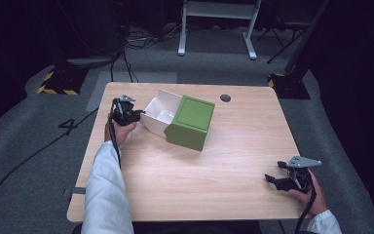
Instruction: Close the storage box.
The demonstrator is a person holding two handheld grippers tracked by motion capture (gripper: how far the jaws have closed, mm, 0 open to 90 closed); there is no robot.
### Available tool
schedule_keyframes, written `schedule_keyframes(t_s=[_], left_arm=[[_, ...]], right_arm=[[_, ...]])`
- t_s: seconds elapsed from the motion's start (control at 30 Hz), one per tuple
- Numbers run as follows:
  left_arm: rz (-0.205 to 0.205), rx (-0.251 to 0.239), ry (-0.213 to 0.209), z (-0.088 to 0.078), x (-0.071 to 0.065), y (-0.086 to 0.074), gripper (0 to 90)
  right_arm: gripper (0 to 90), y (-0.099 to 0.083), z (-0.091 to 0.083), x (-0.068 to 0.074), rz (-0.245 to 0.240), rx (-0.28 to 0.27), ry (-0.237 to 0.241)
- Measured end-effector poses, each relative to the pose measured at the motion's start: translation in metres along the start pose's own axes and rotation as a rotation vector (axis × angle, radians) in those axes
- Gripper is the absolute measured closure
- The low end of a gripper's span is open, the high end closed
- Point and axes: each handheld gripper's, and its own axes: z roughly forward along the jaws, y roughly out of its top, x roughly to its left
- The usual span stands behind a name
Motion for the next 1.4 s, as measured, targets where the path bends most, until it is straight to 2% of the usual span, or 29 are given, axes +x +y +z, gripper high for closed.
schedule_keyframes(t_s=[0.2,0.27,0.37,0.5,0.67,0.97,1.23,1.3,1.4], left_arm=[[0.033,-0.010,-0.002,0.000,-0.016,0.006,83.0],[0.023,-0.029,0.000,0.001,-0.021,0.002,83.9],[0.023,-0.045,-0.038,0.001,-0.025,-0.004,82.8],[0.009,-0.025,-0.035,0.008,-0.026,-0.008,77.7],[-0.008,-0.022,-0.083,0.017,-0.031,-0.006,74.8],[0.026,-0.006,-0.104,0.027,-0.058,0.000,73.8],[0.049,-0.019,-0.130,0.029,-0.076,0.004,73.1],[0.073,-0.012,-0.139,0.032,-0.085,0.007,72.9],[0.080,-0.005,-0.151,0.034,-0.093,0.008,72.3]], right_arm=[[15.7,0.000,0.000,0.000,-0.001,-0.001,0.001],[15.7,0.000,0.000,0.000,0.000,0.000,0.000],[15.7,0.000,0.000,0.000,0.000,0.000,0.000],[15.7,0.000,0.000,0.000,-0.001,-0.001,0.001],[15.7,0.000,0.000,0.000,-0.001,-0.001,0.001],[15.6,0.000,0.000,0.000,-0.002,-0.001,0.001],[15.6,0.000,0.000,0.000,-0.002,0.000,0.001],[15.6,0.000,0.000,0.000,-0.002,0.000,0.001],[15.6,0.000,0.000,0.000,-0.002,-0.001,0.001]])
